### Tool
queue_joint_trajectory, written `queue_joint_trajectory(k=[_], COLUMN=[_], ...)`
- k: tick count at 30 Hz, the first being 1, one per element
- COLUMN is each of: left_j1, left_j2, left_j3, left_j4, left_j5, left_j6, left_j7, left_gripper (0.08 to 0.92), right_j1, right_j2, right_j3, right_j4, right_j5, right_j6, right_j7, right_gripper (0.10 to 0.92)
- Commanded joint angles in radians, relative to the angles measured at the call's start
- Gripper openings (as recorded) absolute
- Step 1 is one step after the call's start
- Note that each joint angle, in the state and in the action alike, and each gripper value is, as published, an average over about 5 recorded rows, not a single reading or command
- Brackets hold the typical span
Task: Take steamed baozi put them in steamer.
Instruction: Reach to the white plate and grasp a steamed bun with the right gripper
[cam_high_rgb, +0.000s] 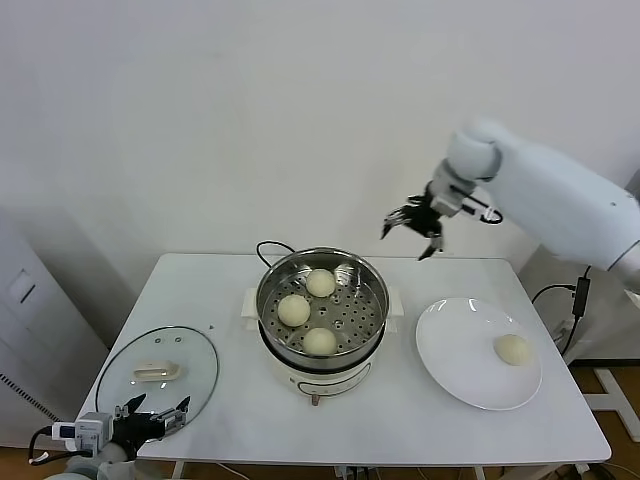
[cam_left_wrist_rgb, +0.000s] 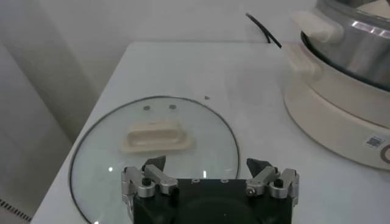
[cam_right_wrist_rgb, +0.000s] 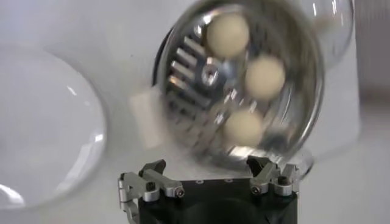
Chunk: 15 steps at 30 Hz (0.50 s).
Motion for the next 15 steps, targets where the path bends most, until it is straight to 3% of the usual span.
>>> queue_joint_trajectory(k=[1, 15], left_j1=[-0.001, 0.0], left_j2=[0.0, 0.0], left_j3=[0.001, 0.0], left_j4=[-0.001, -0.007], left_j5=[-0.001, -0.001], left_j6=[0.004, 0.008], left_j7=[-0.002, -0.005], left_gripper=[0.823, 0.823], right_j1=[-0.046, -0.304], right_j2=[-0.11, -0.241], right_j3=[-0.006, 0.153], right_j4=[-0.206, -0.164], right_j5=[0.065, -0.031], right_j6=[-0.204, -0.236], right_j7=[-0.047, -0.033], right_gripper=[0.823, 0.823])
